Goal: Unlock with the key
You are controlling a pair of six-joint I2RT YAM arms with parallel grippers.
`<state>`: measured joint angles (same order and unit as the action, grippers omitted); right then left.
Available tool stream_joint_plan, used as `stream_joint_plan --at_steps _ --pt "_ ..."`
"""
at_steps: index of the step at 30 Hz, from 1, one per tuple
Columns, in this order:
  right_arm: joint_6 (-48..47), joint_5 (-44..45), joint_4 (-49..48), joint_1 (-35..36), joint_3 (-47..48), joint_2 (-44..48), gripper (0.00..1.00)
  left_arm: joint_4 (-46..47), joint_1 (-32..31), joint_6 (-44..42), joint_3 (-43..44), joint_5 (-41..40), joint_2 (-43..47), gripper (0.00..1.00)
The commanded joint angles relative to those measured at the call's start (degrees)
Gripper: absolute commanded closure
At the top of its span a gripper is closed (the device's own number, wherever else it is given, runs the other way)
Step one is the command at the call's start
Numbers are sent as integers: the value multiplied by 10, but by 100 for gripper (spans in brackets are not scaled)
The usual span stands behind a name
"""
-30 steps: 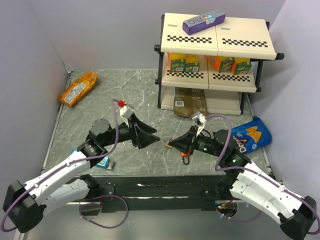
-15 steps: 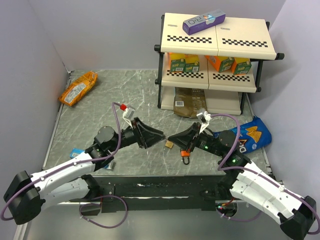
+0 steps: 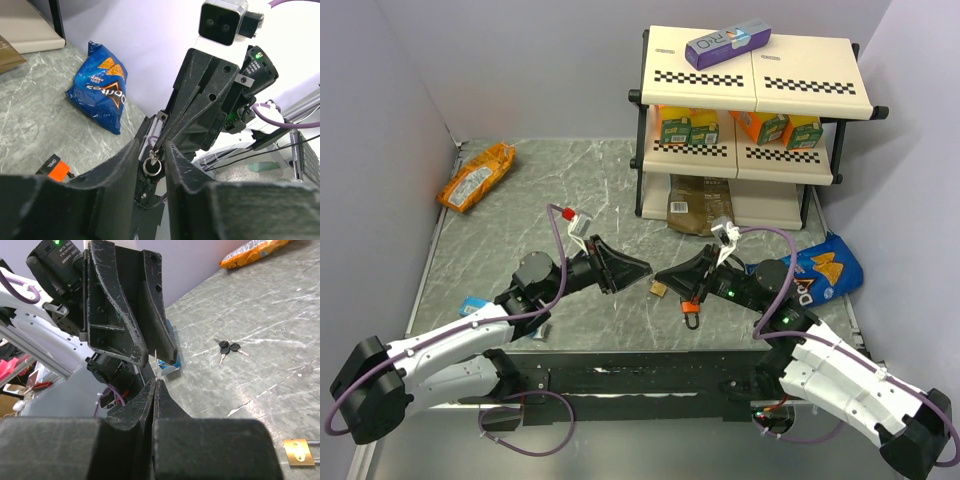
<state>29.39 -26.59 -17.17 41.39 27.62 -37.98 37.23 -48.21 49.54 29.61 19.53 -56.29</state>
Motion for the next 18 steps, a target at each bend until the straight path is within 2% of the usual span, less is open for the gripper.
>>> stream_joint_plan --at_steps 1,2,6,7,13,15,16,18 --pt "10 -10 -33 4 3 -4 100 42 -3 17 23 -4 -8 70" --pt "12 -11 -34 4 4 -7 100 42 -3 21 22 -5 -9 77" --pt "17 -14 -31 4 8 -10 100 21 -6 21 26 -10 -8 92" --pt "17 -13 -31 4 8 -11 100 18 -7 19 26 -14 -7 99" --pt "12 -16 4 4 15 -9 100 -21 -7 -18 29 -11 8 99" --pt "5 -18 14 4 20 -1 93 -27 -7 -35 30 5 12 99" --pt "2 -20 27 4 22 2 86 -36 -6 -53 33 13 13 99" --pt "-5 -24 39 2 28 9 80 -47 -7 -69 36 40 12 99"
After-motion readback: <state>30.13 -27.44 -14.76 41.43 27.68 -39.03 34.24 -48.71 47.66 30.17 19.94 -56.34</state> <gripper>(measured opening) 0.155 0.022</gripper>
